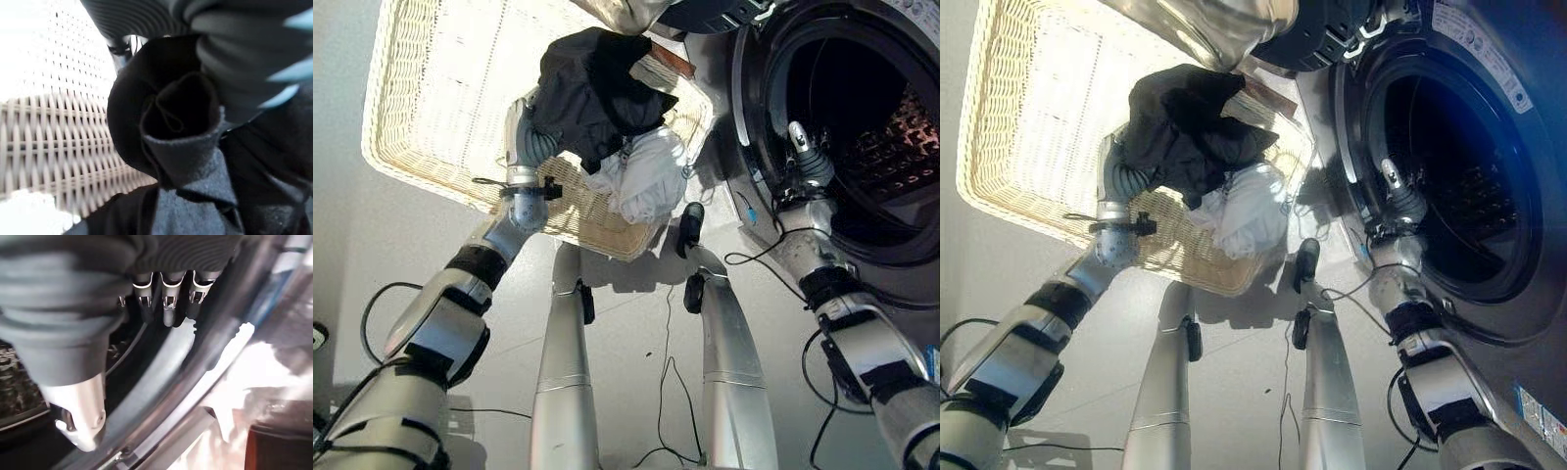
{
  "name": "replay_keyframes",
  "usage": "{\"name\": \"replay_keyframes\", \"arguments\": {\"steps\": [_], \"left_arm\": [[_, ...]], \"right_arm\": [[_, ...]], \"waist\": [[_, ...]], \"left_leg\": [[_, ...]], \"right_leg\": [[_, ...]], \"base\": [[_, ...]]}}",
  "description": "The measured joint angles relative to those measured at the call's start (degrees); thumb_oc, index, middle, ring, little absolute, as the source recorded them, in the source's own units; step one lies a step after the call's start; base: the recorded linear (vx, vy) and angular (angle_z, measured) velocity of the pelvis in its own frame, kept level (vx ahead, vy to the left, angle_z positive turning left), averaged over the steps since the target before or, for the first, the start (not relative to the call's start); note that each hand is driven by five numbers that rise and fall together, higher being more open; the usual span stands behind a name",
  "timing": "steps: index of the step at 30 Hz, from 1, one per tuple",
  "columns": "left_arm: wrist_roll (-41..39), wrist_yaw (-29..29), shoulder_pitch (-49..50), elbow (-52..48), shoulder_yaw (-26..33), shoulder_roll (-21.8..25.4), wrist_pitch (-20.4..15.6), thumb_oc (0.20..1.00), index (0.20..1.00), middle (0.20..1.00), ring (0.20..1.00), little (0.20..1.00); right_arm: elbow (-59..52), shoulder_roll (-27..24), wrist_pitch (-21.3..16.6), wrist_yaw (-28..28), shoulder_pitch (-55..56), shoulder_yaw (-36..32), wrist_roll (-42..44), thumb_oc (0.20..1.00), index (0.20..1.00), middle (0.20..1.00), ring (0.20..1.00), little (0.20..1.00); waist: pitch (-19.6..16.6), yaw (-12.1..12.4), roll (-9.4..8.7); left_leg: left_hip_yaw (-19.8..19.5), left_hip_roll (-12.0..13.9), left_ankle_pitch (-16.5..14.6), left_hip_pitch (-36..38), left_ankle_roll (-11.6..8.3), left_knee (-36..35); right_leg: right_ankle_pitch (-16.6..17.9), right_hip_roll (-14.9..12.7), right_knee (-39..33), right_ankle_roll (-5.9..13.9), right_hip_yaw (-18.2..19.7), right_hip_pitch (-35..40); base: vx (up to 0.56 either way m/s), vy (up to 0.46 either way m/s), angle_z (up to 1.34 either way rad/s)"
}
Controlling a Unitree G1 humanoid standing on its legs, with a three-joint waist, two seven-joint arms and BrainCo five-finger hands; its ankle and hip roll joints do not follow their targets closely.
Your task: Put the clothes into the washing machine.
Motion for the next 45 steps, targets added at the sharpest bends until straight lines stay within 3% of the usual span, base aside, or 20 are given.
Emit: {"name": "replay_keyframes", "arguments": {"steps": [6, 13, 24, 34, 40, 45], "left_arm": [[4.55, 1.86, 4.38, -9.74, 2.32, -1.68, -2.78, 0.2, 0.2, 0.2, 0.2, 0.2], [10.57, -3.14, 5.37, -23.82, 2.8, -1.61, -4.01, 0.2, 0.2, 0.2, 0.2, 0.2], [12.75, -11.71, 7.75, -35.45, 4.56, -3.72, -7.01, 0.2, 0.2, 0.2, 0.2, 0.2], [12.72, -13.77, 7.51, -37.86, 5.41, -4.19, -7.1, 0.2, 0.2, 0.2, 0.2, 0.2], [12.43, -15.1, 7.37, -38.71, 5.99, -4.22, -8.33, 0.2, 0.2, 0.2, 0.2, 0.2], [7.32, -21.23, 7.49, -41.36, 7.0, -5.71, -10.49, 0.2, 0.2, 0.2, 0.2, 0.2]], "right_arm": [[-9.34, 1.12, -0.85, -0.11, 4.28, -1.96, -2.11, 1.0, 1.0, 1.0, 1.0, 1.0], [-24.34, 2.09, 0.27, 8.43, 9.8, -1.72, -2.38, 1.0, 1.0, 1.0, 1.0, 1.0], [-34.73, 3.37, 9.9, 20.21, 12.14, 2.64, -2.73, 1.0, 1.0, 1.0, 1.0, 1.0], [-36.03, 2.31, 19.82, 26.85, 11.72, 4.3, -1.64, 1.0, 1.0, 1.0, 1.0, 1.0], [-36.08, 0.17, 22.42, 28.79, 10.86, 5.91, -3.54, 1.0, 1.0, 1.0, 1.0, 1.0], [-36.17, -0.05, 22.85, 28.79, 10.13, 6.23, -5.83, 1.0, 1.0, 1.0, 1.0, 1.0]], "waist": [[0.03, 0.67, 0.05], [0.04, 1.26, 0.06], [0.04, 1.4, 0.06], [0.04, 1.65, 0.07], [0.09, 2.75, 0.15], [0.09, 2.87, 0.16]], "left_leg": [[-0.06, -0.52, 0.0, 0.02, 0.0, -0.09], [-0.15, -0.8, 0.0, 0.07, -0.01, 0.02], [-0.39, -0.84, 0.23, 0.86, -0.36, 0.24], [-0.77, -0.83, 0.32, 0.94, -0.51, 0.43], [-1.48, -0.93, 0.39, 0.94, -0.71, 0.6], [-2.08, -1.5, 0.2, 0.92, -0.95, 1.14]], "right_leg": [[-0.78, -0.62, 1.09, 0.09, 0.02, -0.43], [-1.3, -0.95, 2.2, 0.08, 0.07, -0.7], [-2.11, -1.02, 4.04, -0.06, 0.2, -0.67], [-2.33, -1.04, 4.69, -0.21, 0.0, -0.66], [-2.96, -1.25, 5.71, -0.58, -0.5, -0.68], [-3.83, -2.0, 7.02, -0.79, -0.95, -0.69]], "base": [[0.0, -0.02, 0.04], [0.0, -0.01, 0.02], [0.0, -0.003, 0.0], [0.0, 0.0, 0.0], [0.01, -0.015, 0.04], [0.0, -0.015, 0.08]]}}
